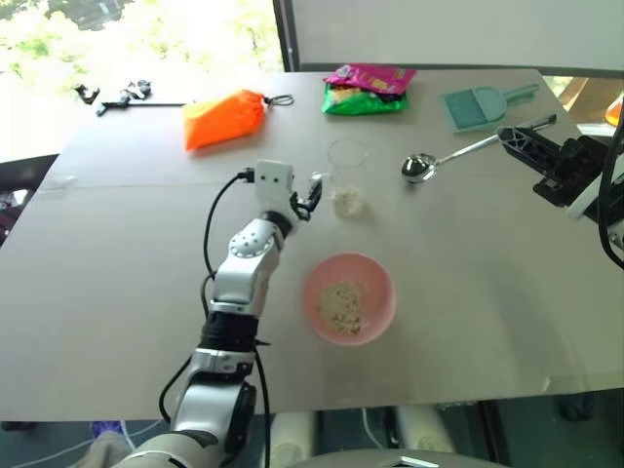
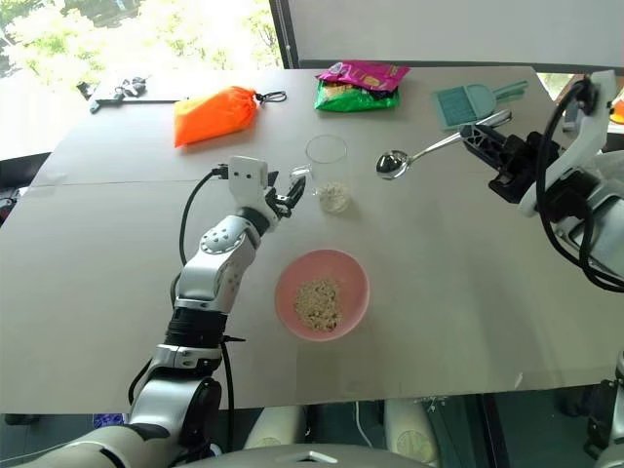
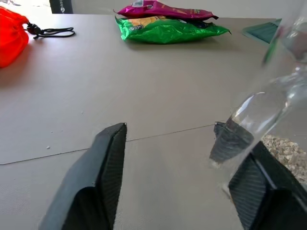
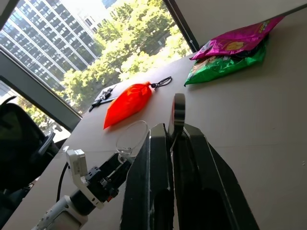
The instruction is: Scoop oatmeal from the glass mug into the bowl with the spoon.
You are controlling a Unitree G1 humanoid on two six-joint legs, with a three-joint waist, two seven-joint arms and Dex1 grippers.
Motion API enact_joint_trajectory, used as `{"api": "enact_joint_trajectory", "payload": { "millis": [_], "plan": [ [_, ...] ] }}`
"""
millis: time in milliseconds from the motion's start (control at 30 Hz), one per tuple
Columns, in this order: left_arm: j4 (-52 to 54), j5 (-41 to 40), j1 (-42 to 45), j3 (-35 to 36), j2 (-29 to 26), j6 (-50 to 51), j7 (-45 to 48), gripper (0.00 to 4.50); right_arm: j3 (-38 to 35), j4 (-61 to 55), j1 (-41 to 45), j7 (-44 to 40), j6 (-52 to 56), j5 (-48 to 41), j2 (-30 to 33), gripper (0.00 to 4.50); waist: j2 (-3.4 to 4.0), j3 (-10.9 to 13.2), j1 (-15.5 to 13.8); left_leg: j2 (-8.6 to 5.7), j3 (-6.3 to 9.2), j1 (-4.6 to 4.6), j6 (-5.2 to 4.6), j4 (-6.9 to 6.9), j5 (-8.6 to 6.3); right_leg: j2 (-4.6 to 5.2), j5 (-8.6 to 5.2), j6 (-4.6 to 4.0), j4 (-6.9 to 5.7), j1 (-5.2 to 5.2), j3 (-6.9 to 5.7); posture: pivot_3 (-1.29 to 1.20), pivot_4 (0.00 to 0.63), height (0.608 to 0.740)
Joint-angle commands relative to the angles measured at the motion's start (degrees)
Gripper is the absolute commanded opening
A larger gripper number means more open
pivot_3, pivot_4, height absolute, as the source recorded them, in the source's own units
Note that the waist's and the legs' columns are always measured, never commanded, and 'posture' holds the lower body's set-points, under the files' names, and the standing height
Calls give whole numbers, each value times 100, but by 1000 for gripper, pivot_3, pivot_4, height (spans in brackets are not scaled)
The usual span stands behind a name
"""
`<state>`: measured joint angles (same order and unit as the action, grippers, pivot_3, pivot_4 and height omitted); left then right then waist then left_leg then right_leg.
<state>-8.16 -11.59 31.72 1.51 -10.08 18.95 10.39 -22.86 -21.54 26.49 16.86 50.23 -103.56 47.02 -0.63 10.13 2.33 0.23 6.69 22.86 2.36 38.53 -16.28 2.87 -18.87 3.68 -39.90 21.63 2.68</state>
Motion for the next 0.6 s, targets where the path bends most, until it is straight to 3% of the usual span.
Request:
{"api": "enact_joint_trajectory", "payload": {
  "millis": [33, 67, 600],
  "plan": [
    [138, 96, 91, 53, 21, -189, -24, 1322, -59, -184, 1, -110, -189, -39, 116, 0, 0, 0, 2, 0, 0, 0, 0, 0, 0, 0, 0, 0, 0, 0, 0, 0, 150, 740],
    [143, 141, 85, 56, 23, -215, -55, 984, -53, -177, -9, -135, -192, -23, 117, 0, 0, 0, 3, 0, 0, -1, 0, 0, 0, 0, 0, 0, -1, 0, 0, 0, 150, 740],
    [-196, 331, 345, 194, 14, -419, -136, 984, 103, -188, -20, -301, -249, 138, 82, 0, 0, 0, -1, 0, 1, 0, 0, 0, 0, 0, 0, 0, 0, 0, -1, 0, 150, 740]
  ]
}}
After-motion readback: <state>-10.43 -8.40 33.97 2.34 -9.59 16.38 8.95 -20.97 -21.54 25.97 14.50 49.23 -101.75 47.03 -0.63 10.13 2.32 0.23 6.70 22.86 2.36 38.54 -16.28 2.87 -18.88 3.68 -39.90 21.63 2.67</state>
